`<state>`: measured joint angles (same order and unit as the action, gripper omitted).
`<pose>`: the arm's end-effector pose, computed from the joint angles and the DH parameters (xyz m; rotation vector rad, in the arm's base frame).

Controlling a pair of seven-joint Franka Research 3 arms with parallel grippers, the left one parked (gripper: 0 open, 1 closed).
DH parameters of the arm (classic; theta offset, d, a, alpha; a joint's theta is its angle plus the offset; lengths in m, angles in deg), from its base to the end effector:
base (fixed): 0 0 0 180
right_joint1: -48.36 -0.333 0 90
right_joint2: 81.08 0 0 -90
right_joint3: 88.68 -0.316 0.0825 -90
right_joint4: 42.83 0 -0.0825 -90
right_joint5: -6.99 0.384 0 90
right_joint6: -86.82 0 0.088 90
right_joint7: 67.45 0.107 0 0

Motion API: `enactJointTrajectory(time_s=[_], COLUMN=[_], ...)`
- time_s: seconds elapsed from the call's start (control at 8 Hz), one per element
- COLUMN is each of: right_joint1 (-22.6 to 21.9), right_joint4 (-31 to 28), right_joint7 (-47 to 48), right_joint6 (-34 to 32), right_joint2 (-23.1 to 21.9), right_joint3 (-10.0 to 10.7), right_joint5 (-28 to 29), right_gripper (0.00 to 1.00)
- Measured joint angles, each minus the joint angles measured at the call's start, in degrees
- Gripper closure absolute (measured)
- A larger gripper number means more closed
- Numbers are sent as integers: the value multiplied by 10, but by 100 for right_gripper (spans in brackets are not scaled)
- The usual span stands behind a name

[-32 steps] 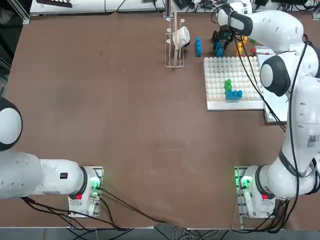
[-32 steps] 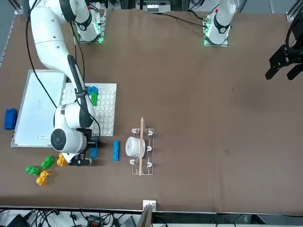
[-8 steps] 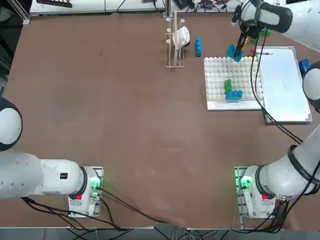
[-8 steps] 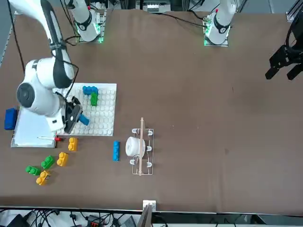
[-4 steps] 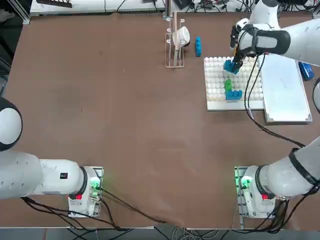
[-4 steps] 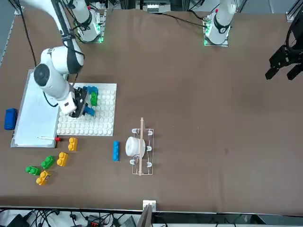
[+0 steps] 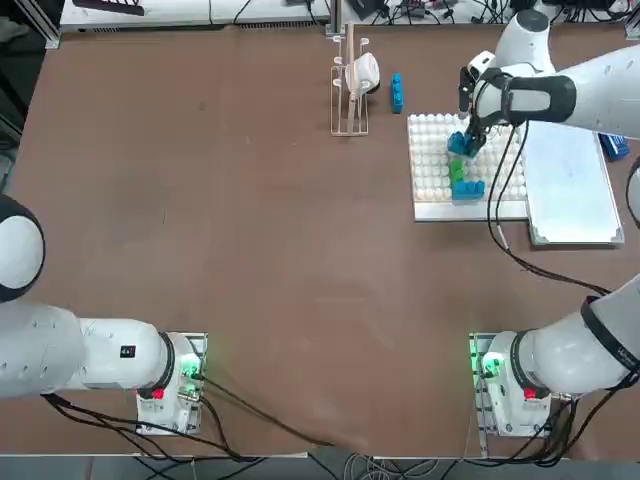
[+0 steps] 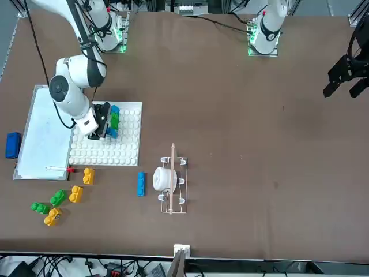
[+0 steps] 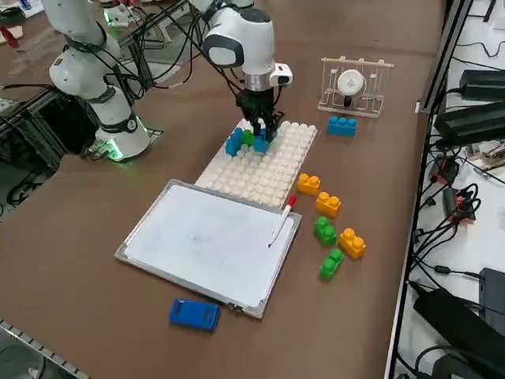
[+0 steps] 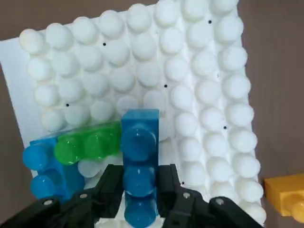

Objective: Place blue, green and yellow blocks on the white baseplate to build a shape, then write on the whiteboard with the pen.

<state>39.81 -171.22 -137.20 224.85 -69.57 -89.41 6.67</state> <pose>0.5318 0.0869 0.2758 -2.4075 -1.9937 0.0449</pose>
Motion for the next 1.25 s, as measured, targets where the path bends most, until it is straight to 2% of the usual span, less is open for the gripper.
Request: enactJointTrajectory(time_s=[1.25], right_joint1=[-1], right_joint4=[-28], right_joint7=[-2], right_joint6=[26], right_joint2=[2], right_joint3=[5], right_joint5=[-13], right_gripper=[60])
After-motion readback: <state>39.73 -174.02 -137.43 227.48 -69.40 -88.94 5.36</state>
